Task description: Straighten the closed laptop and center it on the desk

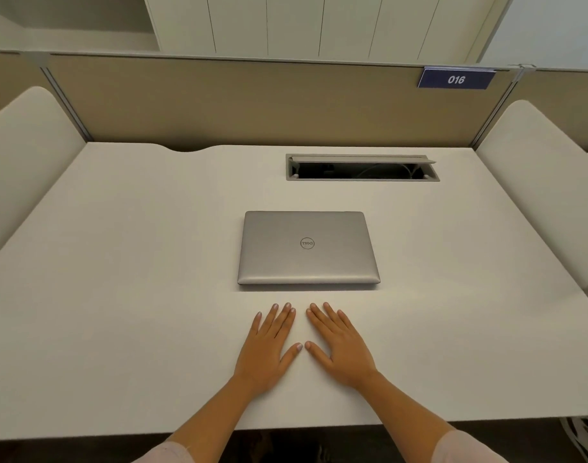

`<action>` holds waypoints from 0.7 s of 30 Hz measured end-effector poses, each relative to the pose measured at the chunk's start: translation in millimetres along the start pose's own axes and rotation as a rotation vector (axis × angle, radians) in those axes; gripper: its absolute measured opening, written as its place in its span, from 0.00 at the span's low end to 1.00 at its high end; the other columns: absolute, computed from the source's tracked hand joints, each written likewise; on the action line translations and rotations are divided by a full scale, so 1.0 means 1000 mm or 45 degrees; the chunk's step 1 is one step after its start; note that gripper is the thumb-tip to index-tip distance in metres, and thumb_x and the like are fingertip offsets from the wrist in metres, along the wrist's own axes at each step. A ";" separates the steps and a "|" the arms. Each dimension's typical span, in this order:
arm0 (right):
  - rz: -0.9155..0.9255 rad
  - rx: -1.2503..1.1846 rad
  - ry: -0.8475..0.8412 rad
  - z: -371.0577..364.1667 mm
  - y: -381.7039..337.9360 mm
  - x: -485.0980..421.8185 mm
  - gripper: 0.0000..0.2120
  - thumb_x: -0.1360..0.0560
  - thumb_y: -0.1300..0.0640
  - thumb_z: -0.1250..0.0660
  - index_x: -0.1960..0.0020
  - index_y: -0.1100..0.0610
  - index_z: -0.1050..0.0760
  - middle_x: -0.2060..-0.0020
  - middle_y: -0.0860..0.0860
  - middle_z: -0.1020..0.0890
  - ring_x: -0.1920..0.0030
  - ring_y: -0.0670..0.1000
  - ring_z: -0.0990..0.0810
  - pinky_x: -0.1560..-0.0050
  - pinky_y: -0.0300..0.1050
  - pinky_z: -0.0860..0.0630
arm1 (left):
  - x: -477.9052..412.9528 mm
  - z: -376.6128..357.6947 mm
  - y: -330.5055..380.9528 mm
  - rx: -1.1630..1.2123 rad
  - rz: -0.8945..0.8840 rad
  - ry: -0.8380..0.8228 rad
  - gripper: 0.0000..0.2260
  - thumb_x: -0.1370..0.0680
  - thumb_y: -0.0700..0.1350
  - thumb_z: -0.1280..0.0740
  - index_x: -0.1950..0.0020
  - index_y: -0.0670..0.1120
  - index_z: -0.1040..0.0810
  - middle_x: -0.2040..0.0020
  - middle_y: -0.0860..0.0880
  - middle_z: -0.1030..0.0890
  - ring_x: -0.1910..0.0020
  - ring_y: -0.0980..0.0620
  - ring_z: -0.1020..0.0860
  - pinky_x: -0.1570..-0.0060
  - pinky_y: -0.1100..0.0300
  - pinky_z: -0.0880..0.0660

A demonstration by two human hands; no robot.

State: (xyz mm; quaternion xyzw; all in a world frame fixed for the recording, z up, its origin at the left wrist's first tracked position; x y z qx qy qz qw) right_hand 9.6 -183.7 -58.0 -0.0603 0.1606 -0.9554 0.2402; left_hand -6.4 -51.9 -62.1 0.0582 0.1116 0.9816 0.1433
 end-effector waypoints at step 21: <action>0.031 -0.167 0.049 0.013 0.010 0.017 0.26 0.19 0.42 0.48 0.22 0.45 0.43 0.23 0.41 0.40 0.22 0.43 0.48 0.22 0.43 0.52 | 0.008 0.012 0.008 0.119 0.135 0.149 0.30 0.19 0.60 0.50 0.22 0.51 0.59 0.21 0.55 0.57 0.22 0.53 0.59 0.26 0.54 0.68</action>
Point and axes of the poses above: each hand's wrist, its own x-axis away from the middle knuckle, its own z-axis out of the back of the hand, y = z × x, the point moved 10 cm from there along -x, towards the middle knuckle
